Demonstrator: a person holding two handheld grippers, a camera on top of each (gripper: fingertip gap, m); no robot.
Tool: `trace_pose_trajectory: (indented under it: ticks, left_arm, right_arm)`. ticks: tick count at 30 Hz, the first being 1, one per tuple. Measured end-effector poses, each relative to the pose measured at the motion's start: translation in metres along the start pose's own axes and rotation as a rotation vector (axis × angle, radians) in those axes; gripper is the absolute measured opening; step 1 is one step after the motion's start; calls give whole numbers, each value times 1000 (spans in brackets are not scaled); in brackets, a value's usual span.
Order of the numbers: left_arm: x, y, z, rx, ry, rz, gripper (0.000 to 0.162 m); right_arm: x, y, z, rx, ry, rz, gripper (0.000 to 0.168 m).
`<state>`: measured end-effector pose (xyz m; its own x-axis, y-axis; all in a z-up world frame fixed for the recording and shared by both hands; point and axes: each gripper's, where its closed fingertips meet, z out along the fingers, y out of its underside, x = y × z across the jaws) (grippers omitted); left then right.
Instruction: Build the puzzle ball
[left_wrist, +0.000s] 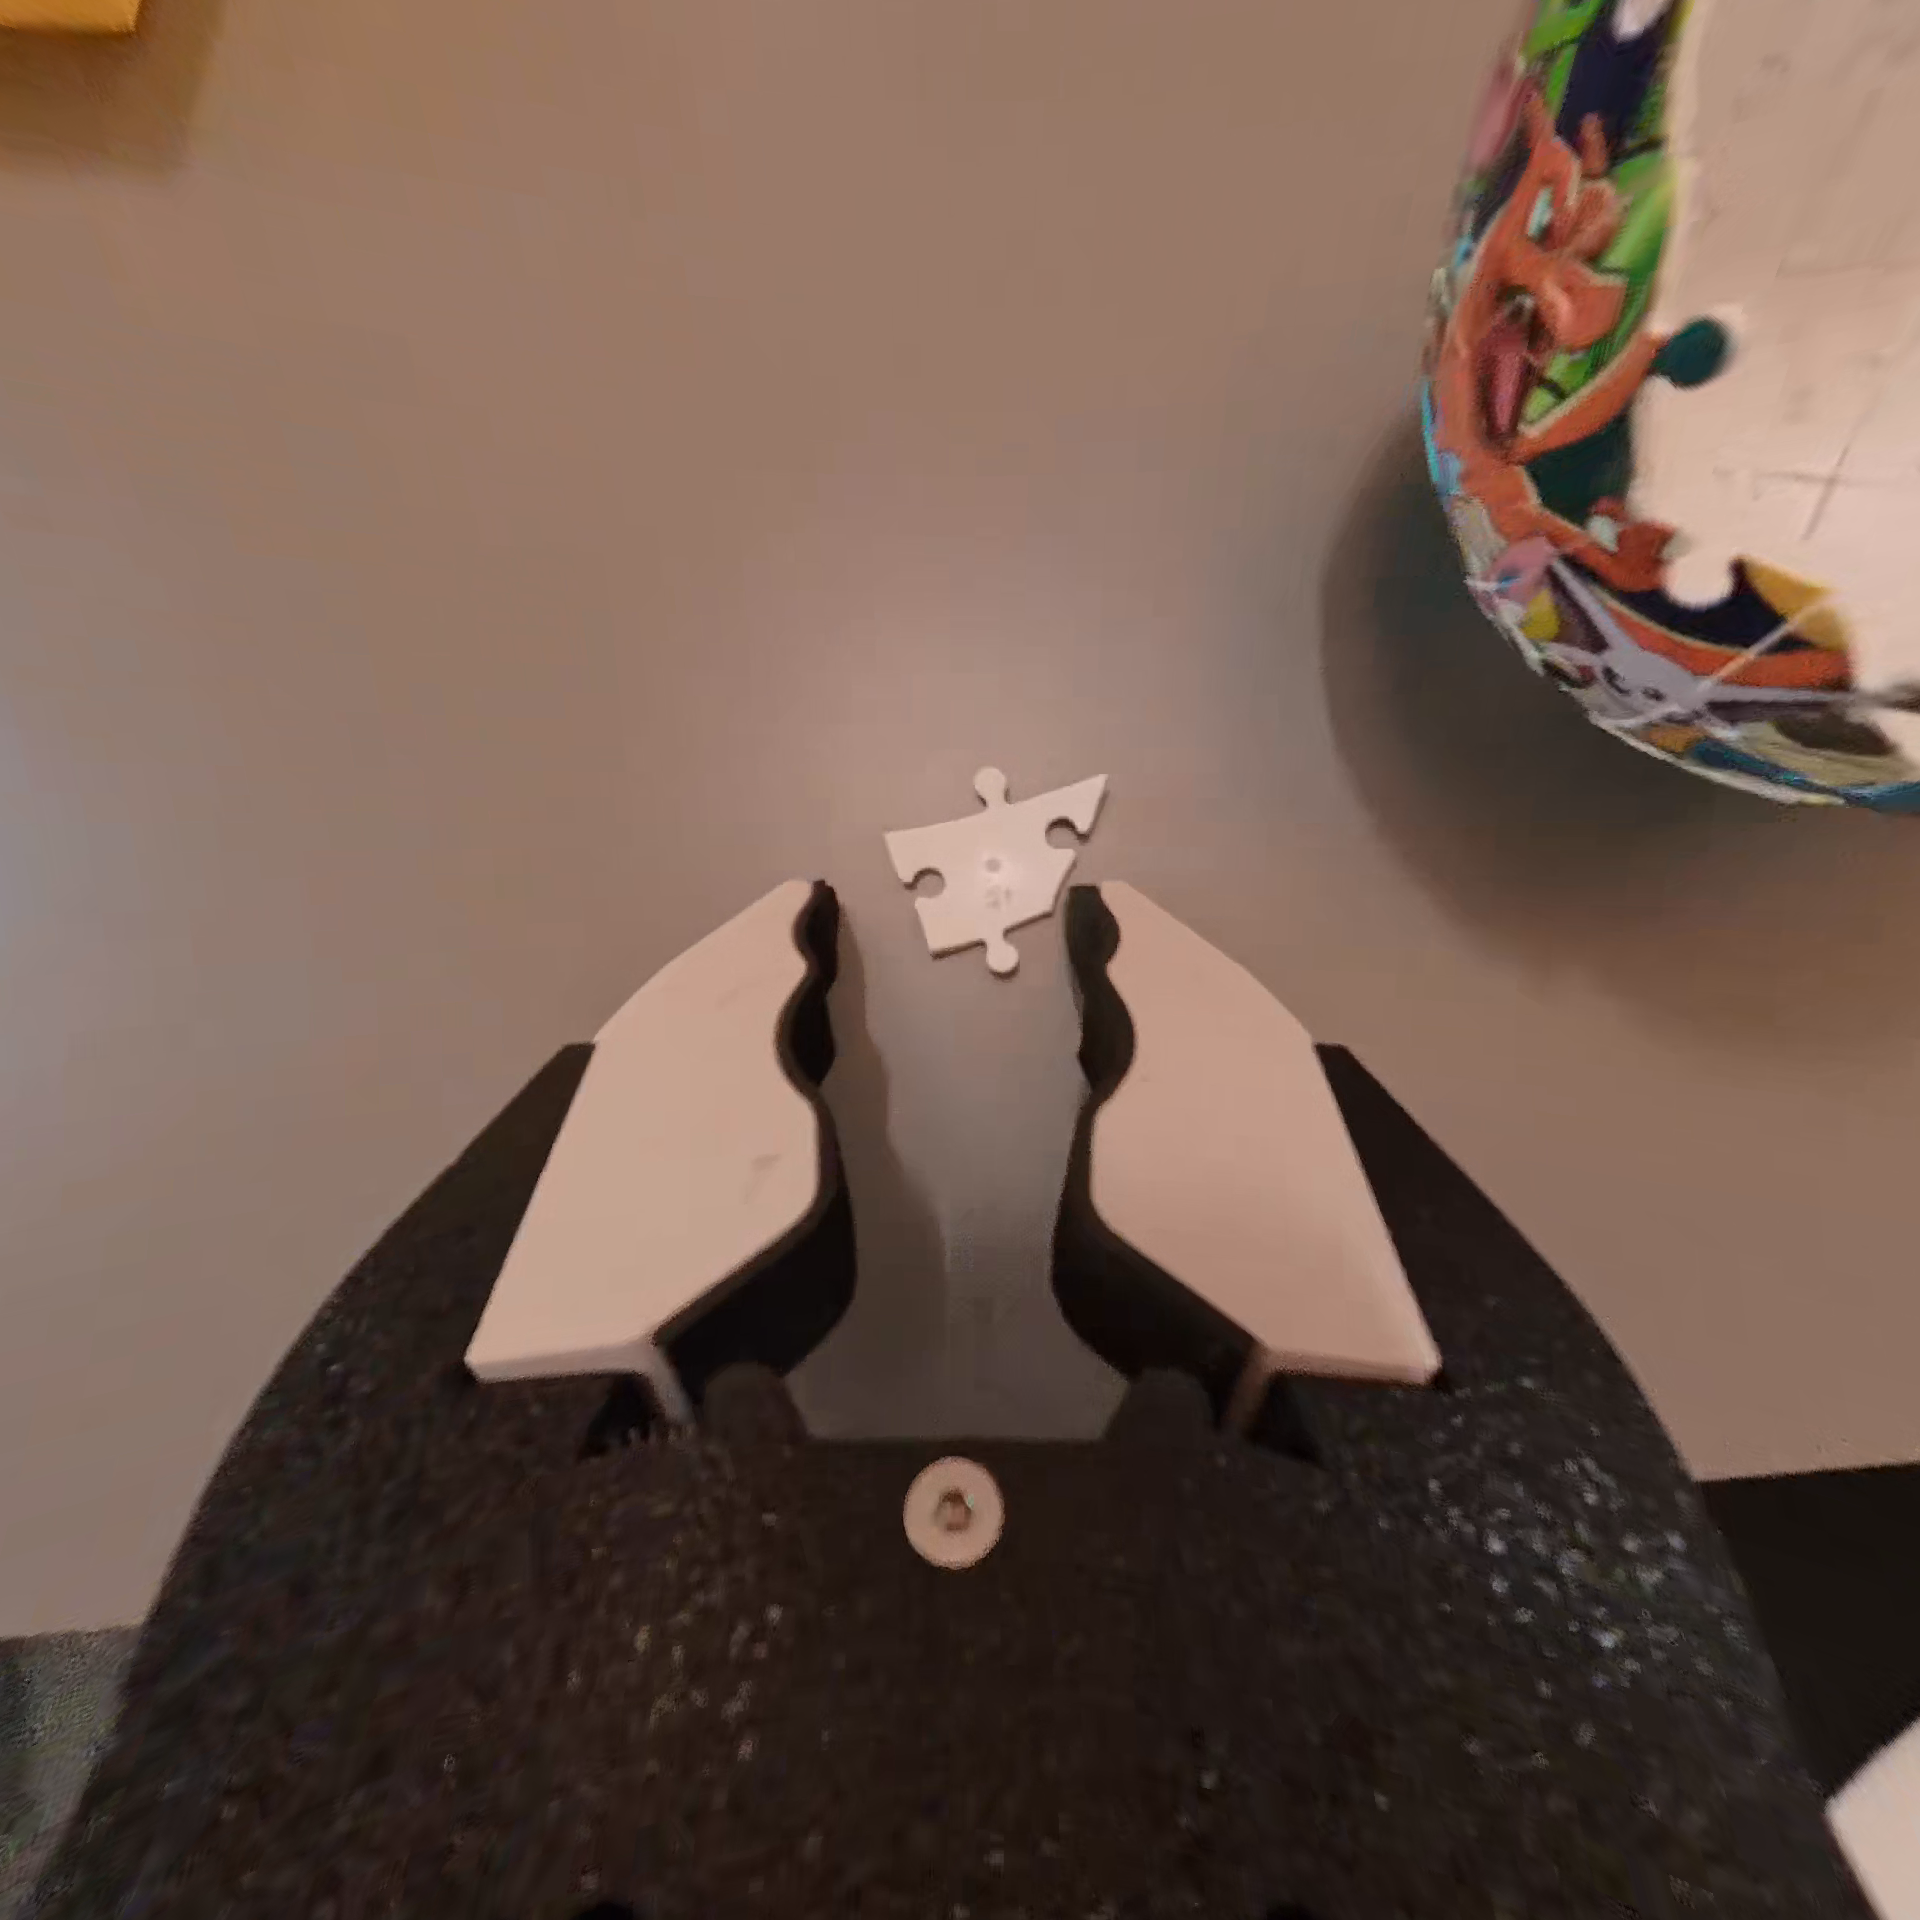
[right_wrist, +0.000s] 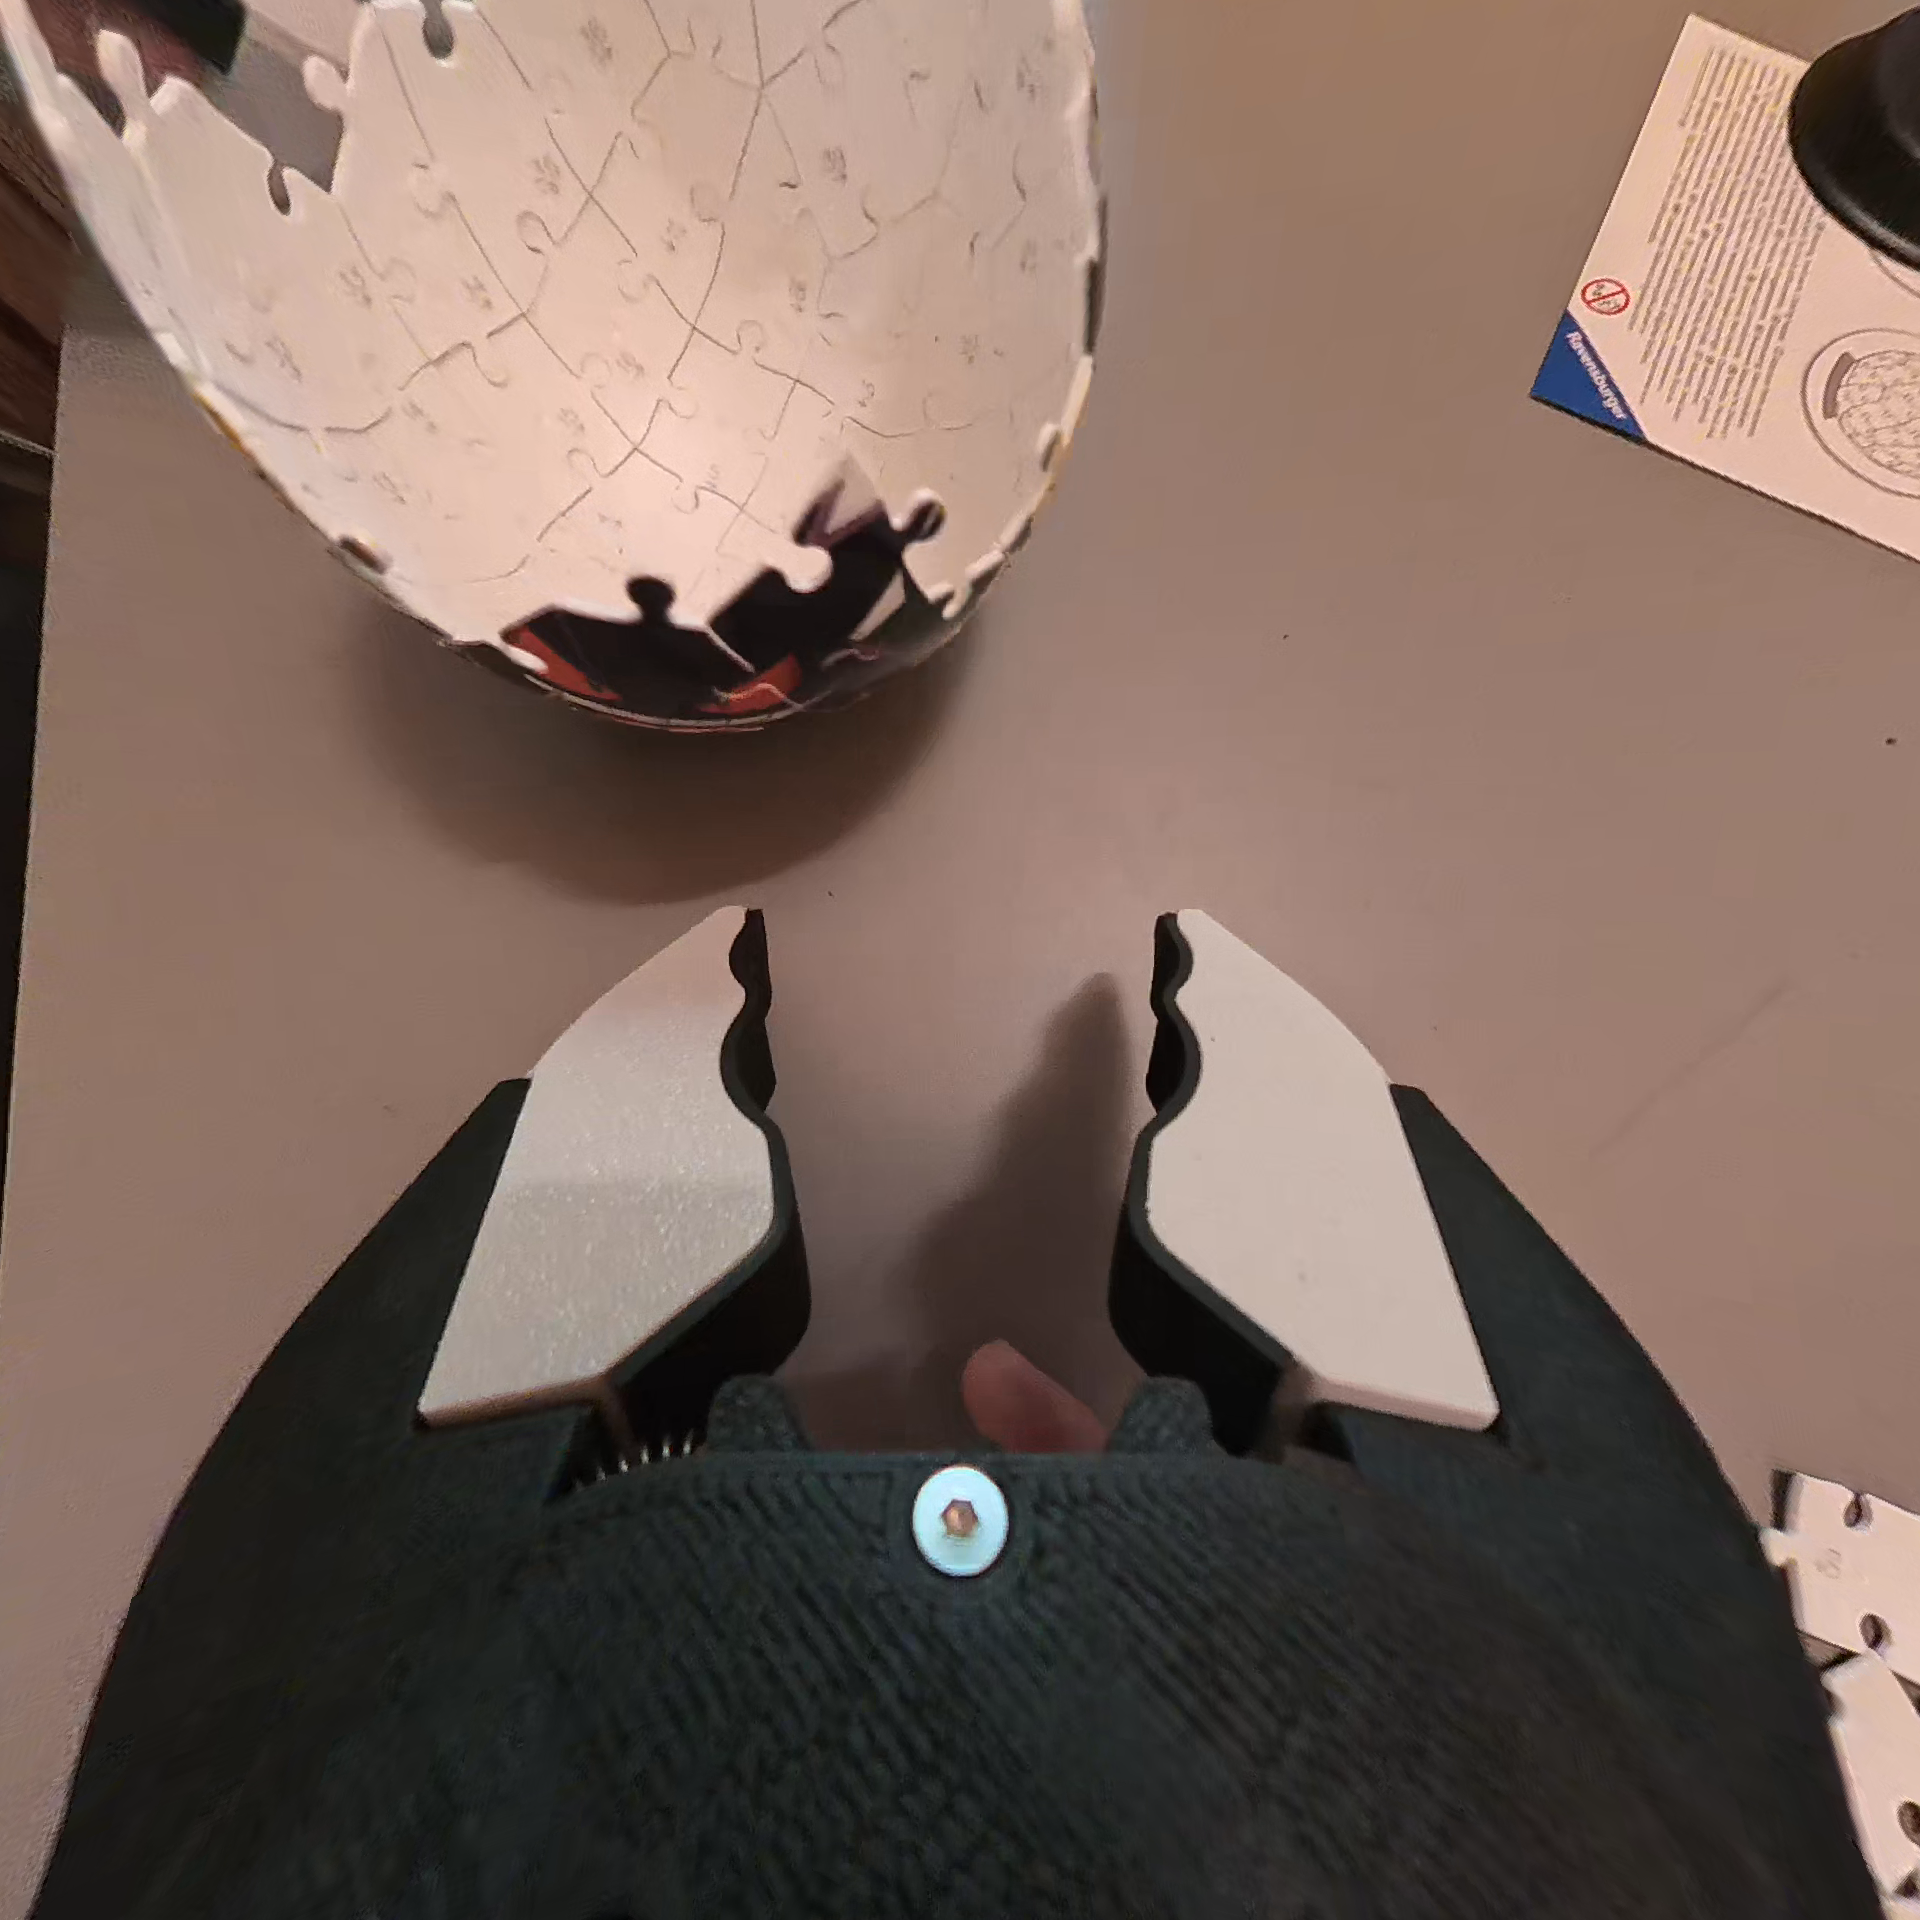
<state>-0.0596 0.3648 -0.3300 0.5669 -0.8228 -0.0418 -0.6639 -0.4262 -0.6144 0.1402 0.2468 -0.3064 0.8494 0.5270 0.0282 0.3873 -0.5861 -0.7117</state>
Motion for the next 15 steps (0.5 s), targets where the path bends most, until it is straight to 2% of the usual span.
trace_pose_trajectory:
  ticks: [1,3,10,15]
  left_arm:
    - [2,0,1,1,22,-24,36]
    - [0,-1,1,12,16,-49,25]
    - [0,-2,2,49,36,-4,24]
    - [-8,-10,-8,139,-39,61,24]
  right_arm:
    - [0,0,-1,3,0,0,71]
    - [2,-1,-2,9,4,6,71]
    - [3,-3,-4,19,8,9,71]
    - [5,-9,-13,44,26,0,71]
